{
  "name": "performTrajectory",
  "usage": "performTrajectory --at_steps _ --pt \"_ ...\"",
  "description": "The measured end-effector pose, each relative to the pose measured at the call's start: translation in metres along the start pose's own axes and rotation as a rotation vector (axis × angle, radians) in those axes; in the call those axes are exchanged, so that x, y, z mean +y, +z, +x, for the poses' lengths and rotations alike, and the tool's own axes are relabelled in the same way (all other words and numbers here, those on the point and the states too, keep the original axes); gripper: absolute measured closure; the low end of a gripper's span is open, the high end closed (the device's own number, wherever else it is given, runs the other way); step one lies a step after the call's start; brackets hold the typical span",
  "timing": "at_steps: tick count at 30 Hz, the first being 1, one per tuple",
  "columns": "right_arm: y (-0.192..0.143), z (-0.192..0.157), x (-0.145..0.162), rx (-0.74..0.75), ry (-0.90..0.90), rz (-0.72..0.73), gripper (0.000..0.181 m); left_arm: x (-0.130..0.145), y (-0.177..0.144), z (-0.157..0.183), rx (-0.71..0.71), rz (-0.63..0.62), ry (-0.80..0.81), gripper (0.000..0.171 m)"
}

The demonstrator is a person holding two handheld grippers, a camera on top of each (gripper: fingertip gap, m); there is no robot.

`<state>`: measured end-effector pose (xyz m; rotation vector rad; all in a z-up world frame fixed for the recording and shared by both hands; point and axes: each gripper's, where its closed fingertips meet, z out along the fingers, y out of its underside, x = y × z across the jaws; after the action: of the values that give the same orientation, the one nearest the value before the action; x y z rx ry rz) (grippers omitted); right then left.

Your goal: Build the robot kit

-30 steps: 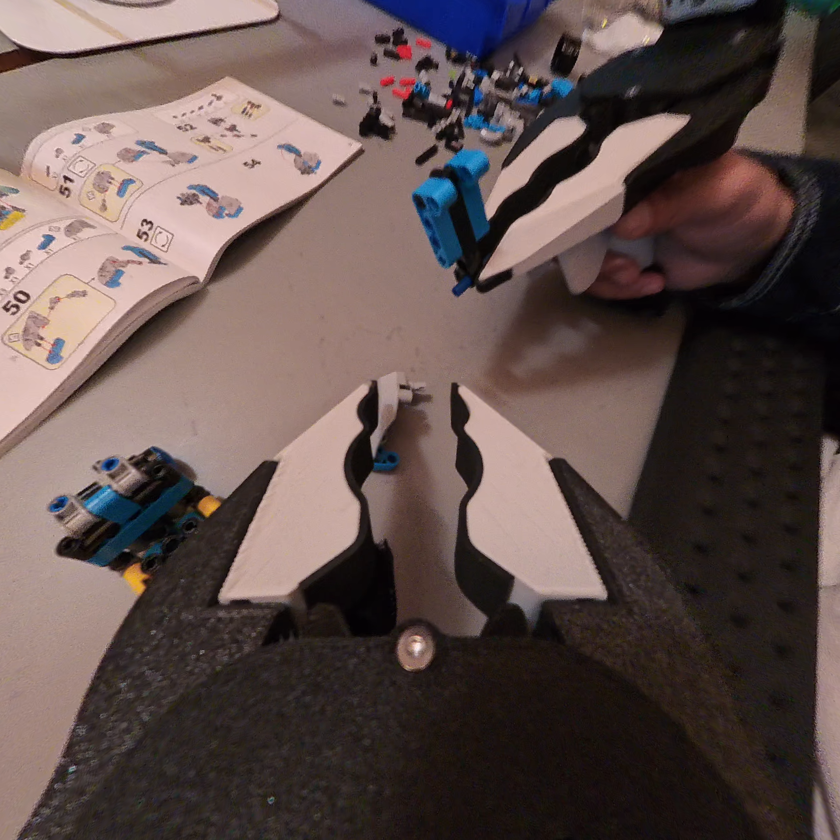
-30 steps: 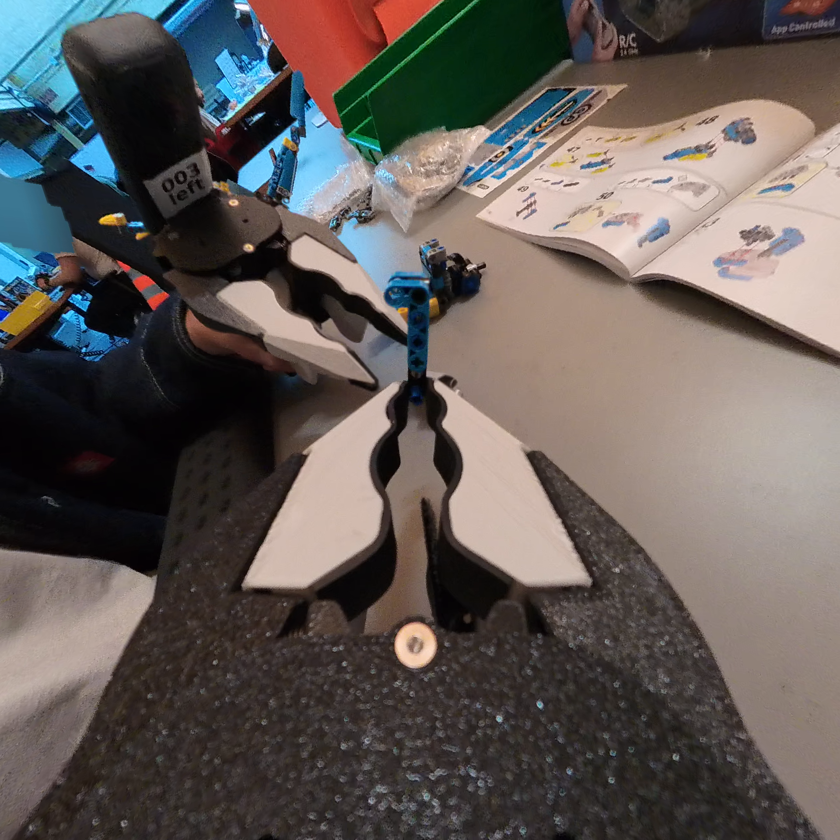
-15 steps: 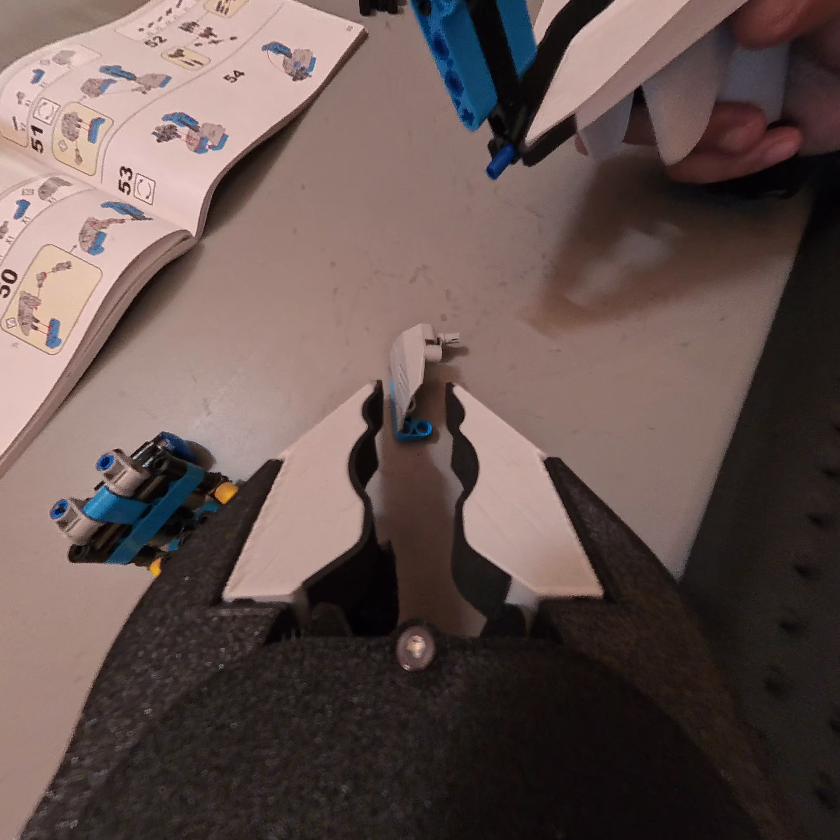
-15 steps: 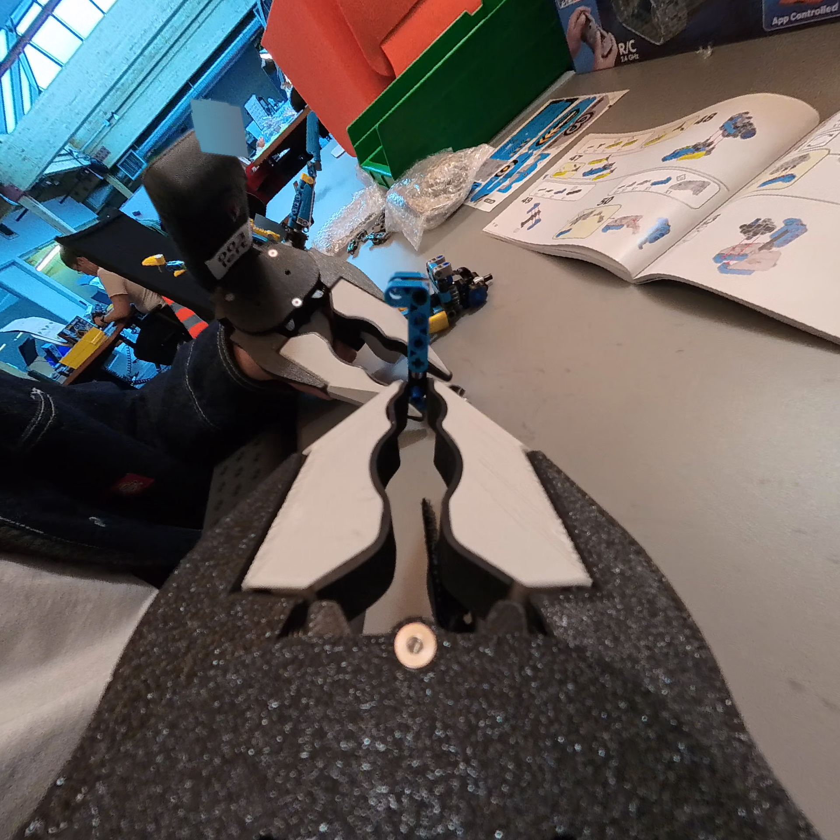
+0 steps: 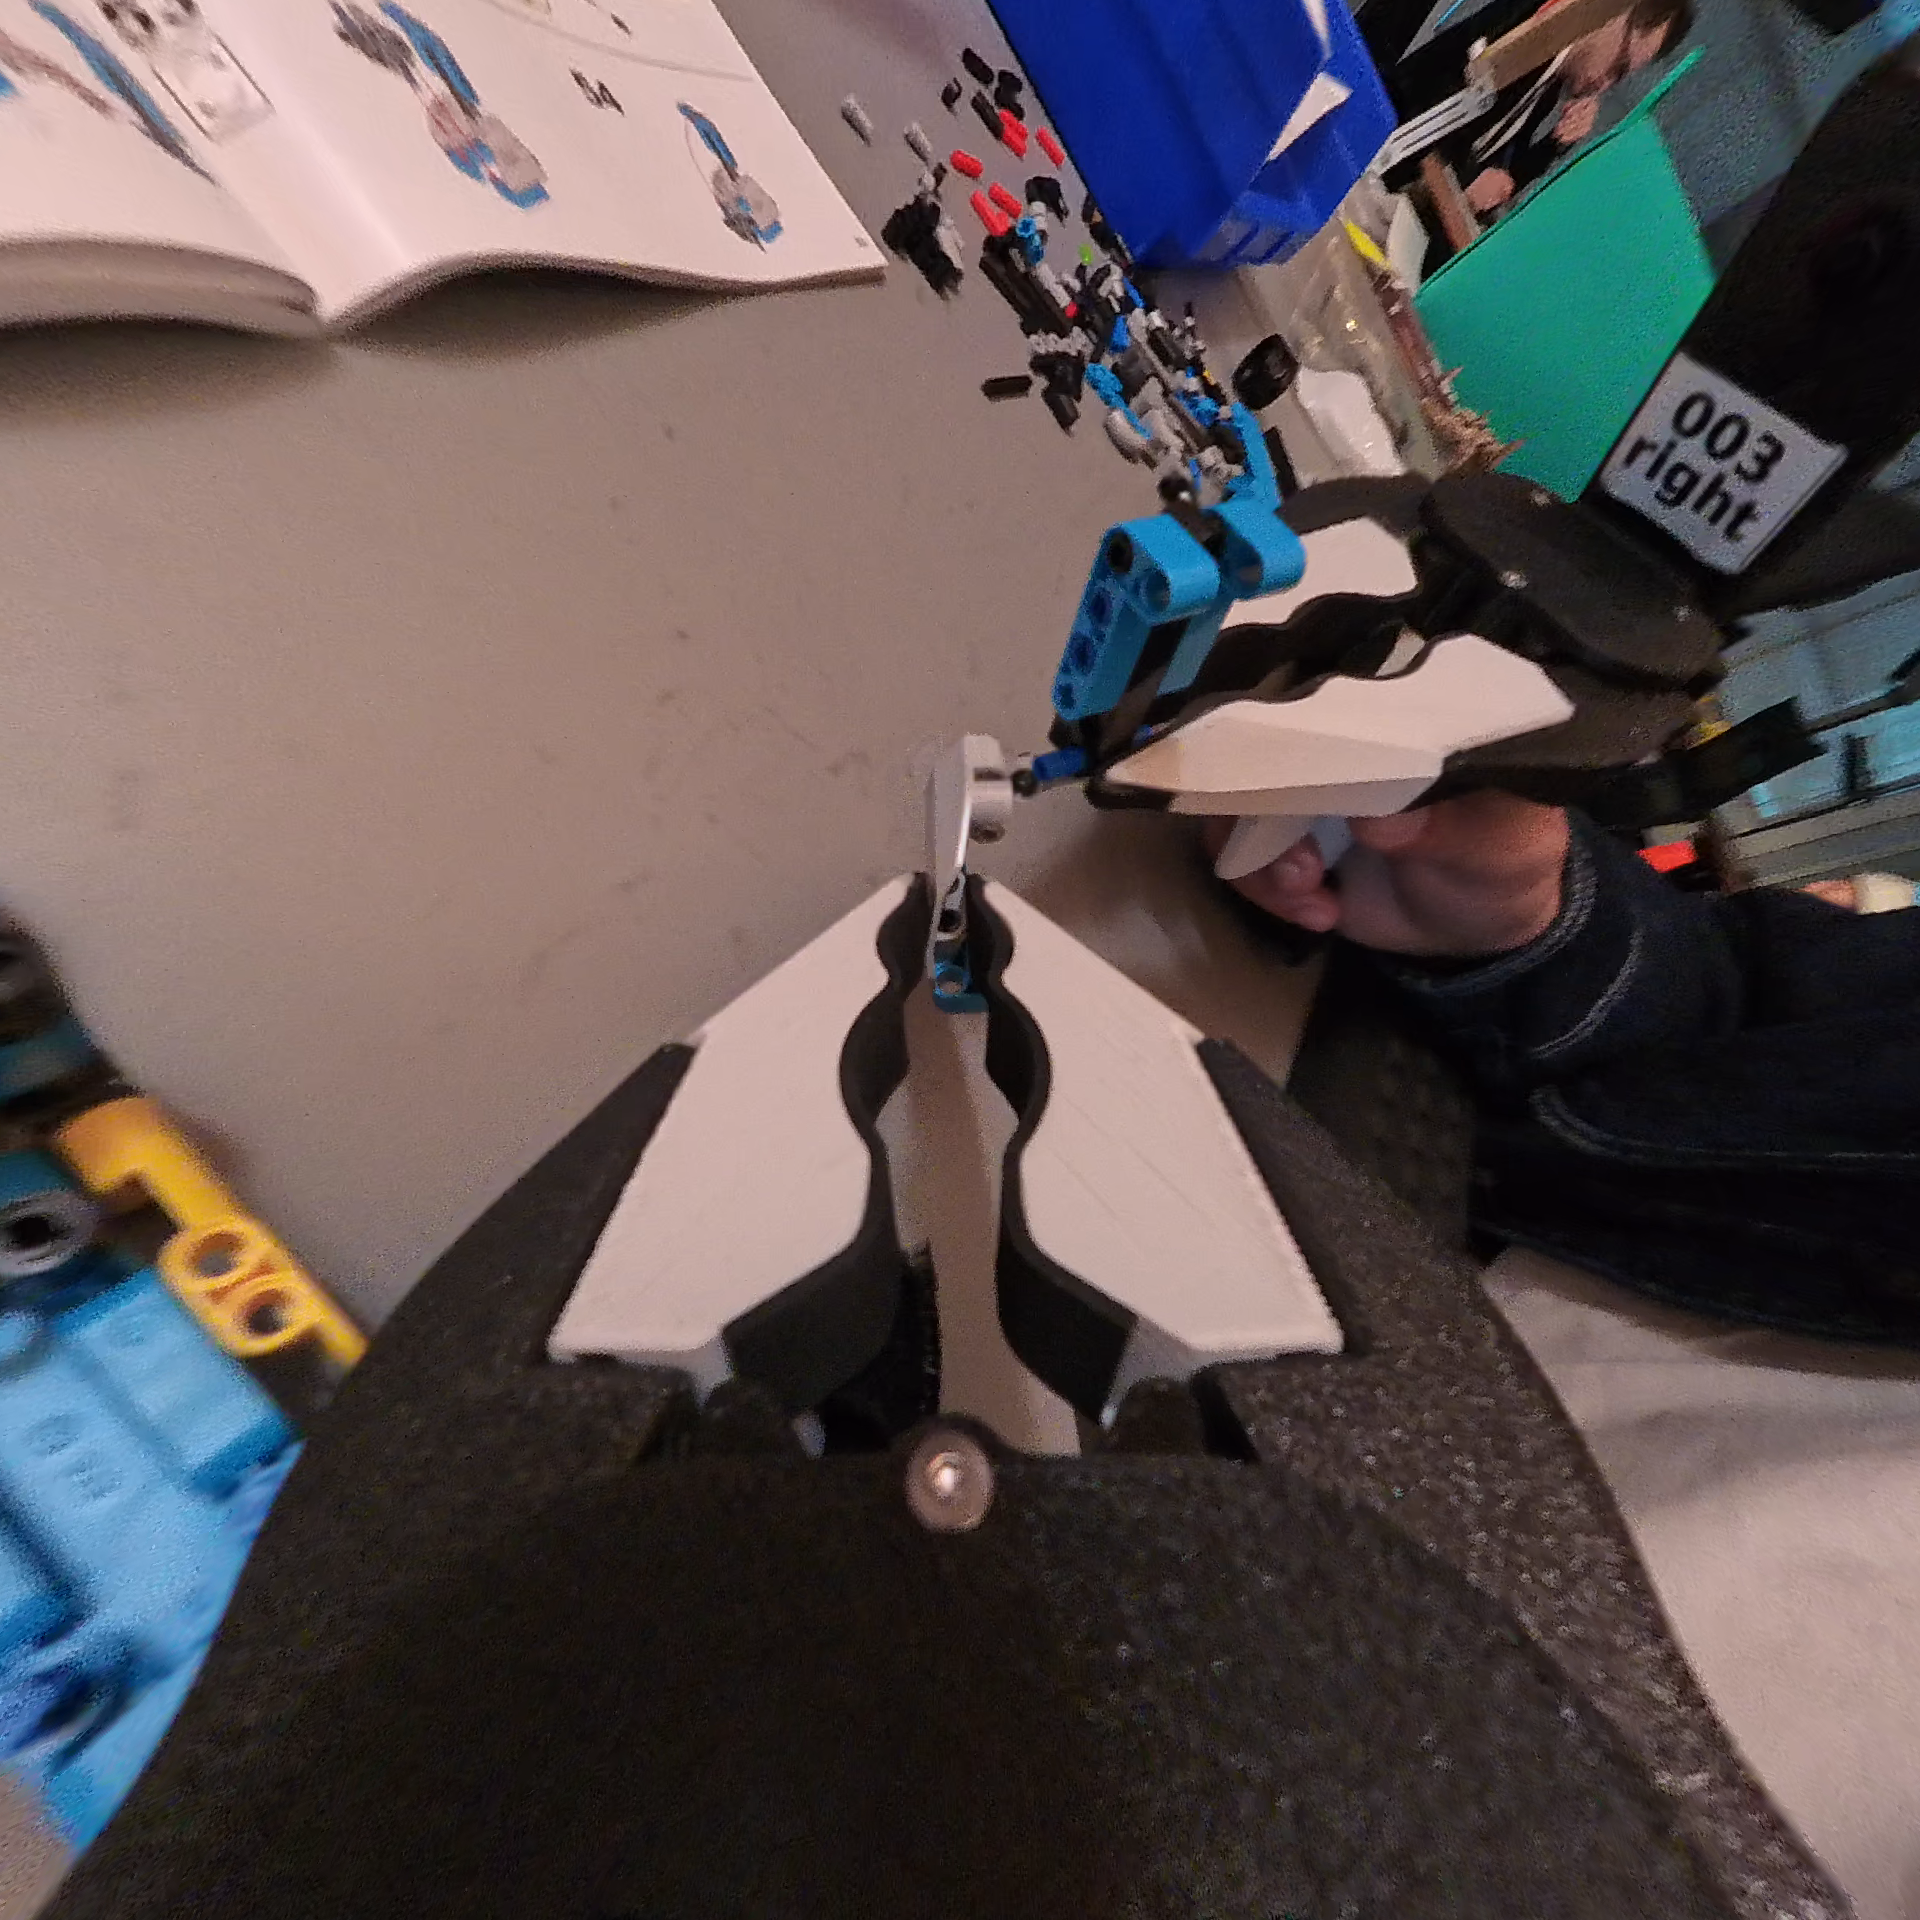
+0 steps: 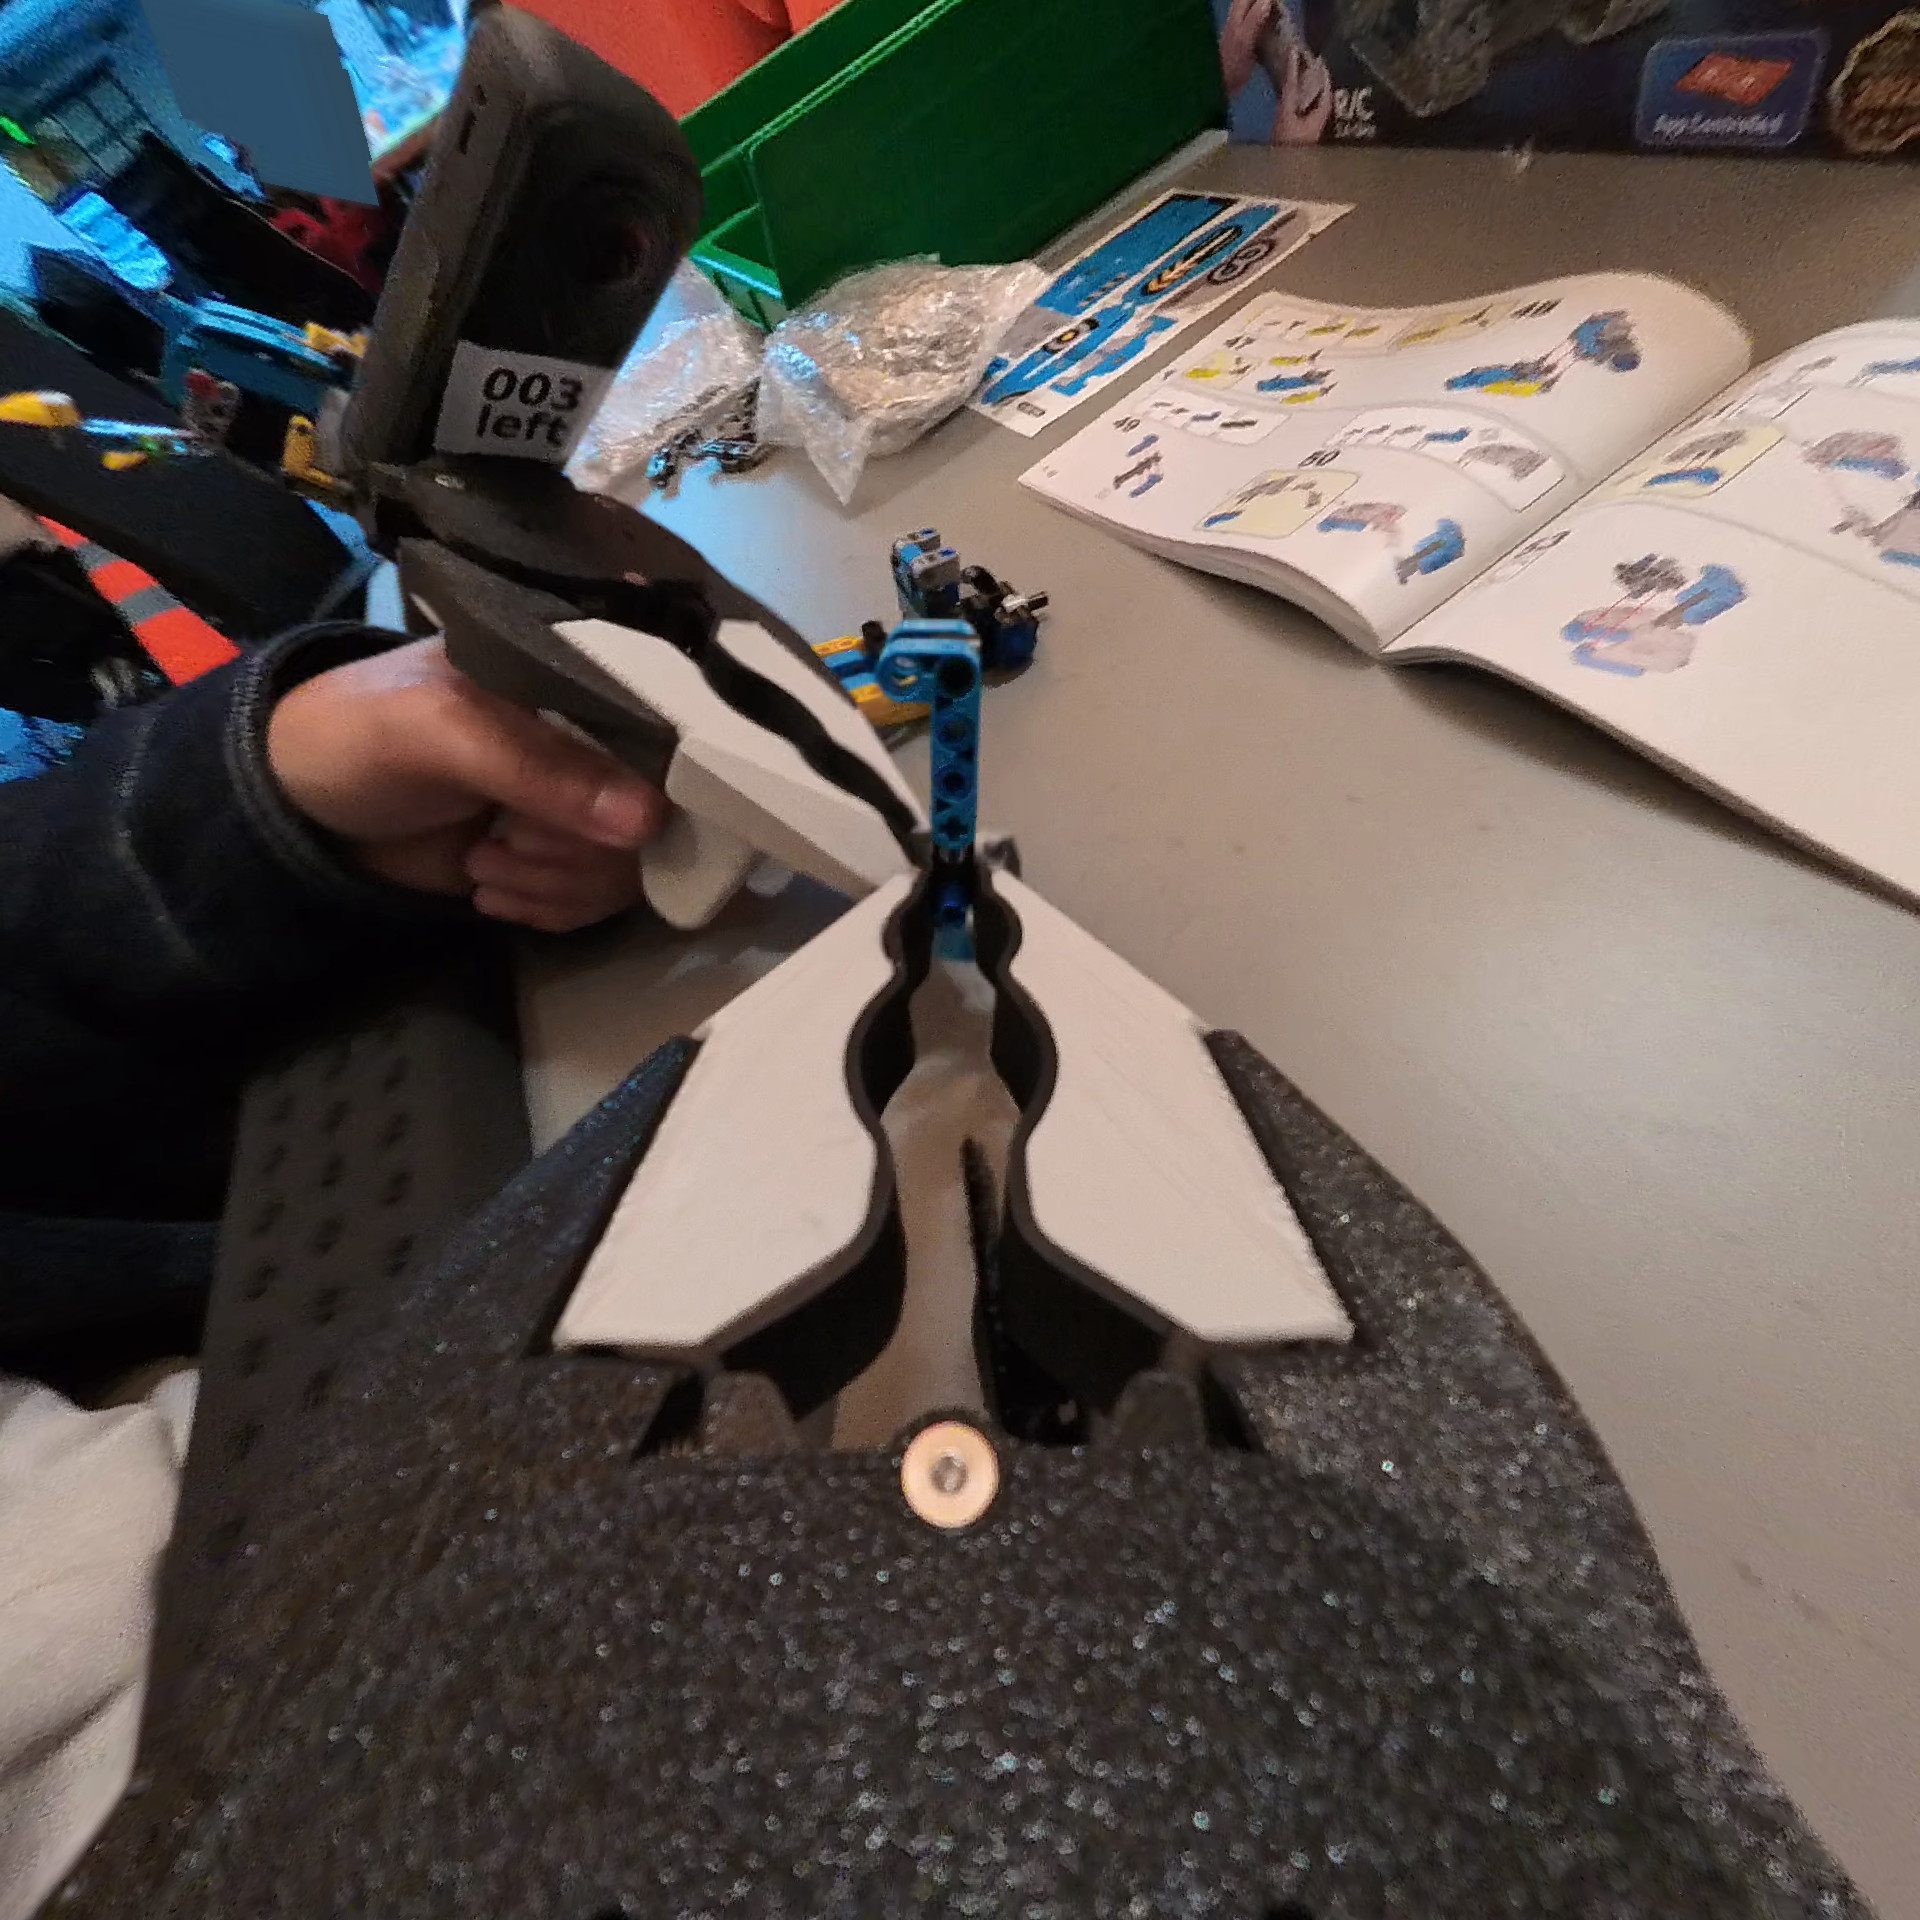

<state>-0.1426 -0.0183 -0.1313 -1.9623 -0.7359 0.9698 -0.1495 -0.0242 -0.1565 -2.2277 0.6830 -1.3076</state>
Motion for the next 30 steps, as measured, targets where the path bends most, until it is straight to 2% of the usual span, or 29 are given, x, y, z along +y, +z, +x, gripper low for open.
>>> performTrajectory --at_steps 3,8,15,20,27,30 --pt "0.004 0.001 0.002 0.032 -0.044 -0.020 0.175 0.003 0.010 0.009 0.049 0.006 -0.083 0.165" --pt "-0.004 0.008 -0.002 0.091 -0.096 -0.015 0.175 -0.001 0.009 0.000 0.013 0.033 -0.129 0.165" --pt "0.005 0.005 0.006 0.096 -0.123 -0.064 0.175 0.001 0.010 0.000 -0.005 0.022 -0.093 0.165" --pt "0.006 0.008 0.008 0.156 -0.187 -0.083 0.175 -0.001 0.010 -0.002 -0.108 0.016 0.063 0.164" --pt "0.010 0.013 0.013 0.203 -0.195 -0.118 0.175 0.000 0.011 -0.015 -0.374 -0.043 0.371 0.164" --pt "0.011 0.014 0.013 0.213 -0.209 -0.130 0.175 0.000 0.011 -0.017 -0.434 -0.065 0.449 0.164"
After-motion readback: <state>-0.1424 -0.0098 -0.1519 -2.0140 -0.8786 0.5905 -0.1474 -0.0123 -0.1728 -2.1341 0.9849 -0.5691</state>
